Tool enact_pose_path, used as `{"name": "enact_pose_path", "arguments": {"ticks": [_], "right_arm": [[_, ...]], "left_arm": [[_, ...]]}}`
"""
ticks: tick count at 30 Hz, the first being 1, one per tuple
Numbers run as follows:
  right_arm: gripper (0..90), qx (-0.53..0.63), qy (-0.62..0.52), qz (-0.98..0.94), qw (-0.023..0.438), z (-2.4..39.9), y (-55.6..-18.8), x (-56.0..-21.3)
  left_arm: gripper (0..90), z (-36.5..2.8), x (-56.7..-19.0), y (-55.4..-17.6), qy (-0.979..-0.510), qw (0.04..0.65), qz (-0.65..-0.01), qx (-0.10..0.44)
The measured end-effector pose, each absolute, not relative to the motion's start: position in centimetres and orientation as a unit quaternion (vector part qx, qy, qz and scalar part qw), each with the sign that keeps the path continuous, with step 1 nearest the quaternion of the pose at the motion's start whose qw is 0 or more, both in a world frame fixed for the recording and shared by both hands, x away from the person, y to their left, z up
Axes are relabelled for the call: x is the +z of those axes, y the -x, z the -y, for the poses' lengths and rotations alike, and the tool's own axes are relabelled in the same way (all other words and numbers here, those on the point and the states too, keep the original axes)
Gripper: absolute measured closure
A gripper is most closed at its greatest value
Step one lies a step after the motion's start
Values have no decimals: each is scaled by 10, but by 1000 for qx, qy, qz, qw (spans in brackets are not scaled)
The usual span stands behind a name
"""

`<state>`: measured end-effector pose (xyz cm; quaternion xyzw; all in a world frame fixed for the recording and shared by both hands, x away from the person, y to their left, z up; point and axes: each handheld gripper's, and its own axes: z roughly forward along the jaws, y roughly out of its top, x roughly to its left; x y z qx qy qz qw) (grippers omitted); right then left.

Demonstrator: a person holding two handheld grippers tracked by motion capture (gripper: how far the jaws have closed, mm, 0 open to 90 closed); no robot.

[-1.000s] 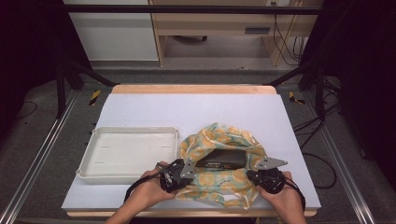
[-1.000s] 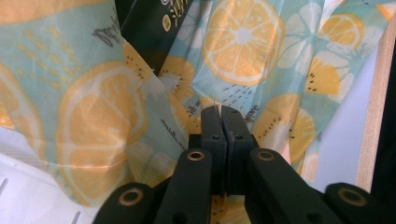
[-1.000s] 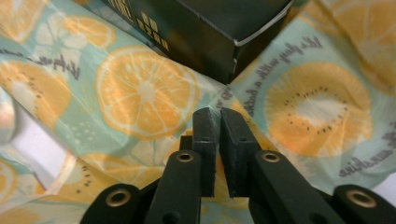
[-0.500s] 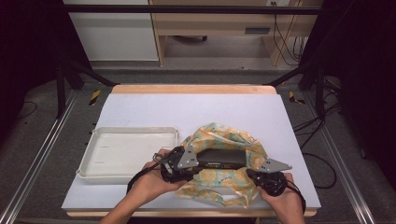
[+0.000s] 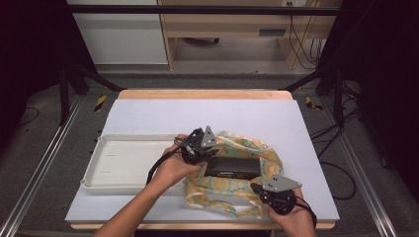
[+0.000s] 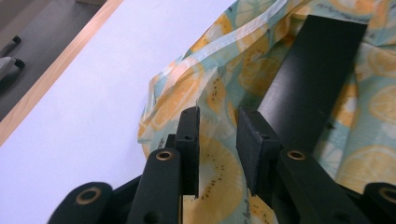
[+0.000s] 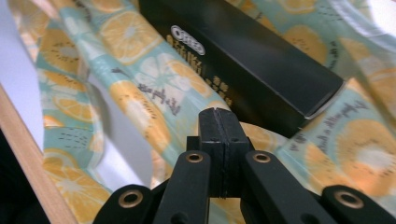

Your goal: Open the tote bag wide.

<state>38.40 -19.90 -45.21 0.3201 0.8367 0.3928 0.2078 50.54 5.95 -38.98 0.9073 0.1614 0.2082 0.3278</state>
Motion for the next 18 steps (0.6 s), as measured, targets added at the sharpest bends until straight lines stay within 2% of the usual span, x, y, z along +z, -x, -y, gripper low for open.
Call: {"name": "enact_pose_path", "arguments": {"ticks": [8,18], "right_arm": [[900,374,-321,-850,185,194,-390,-465],[900,350,-324,-862,171,191,-394,-475]], "left_arm": [[900,-60,-408,-519,-925,275,-164,206],[900,-69,-422,-534,-932,235,-182,208]]}}
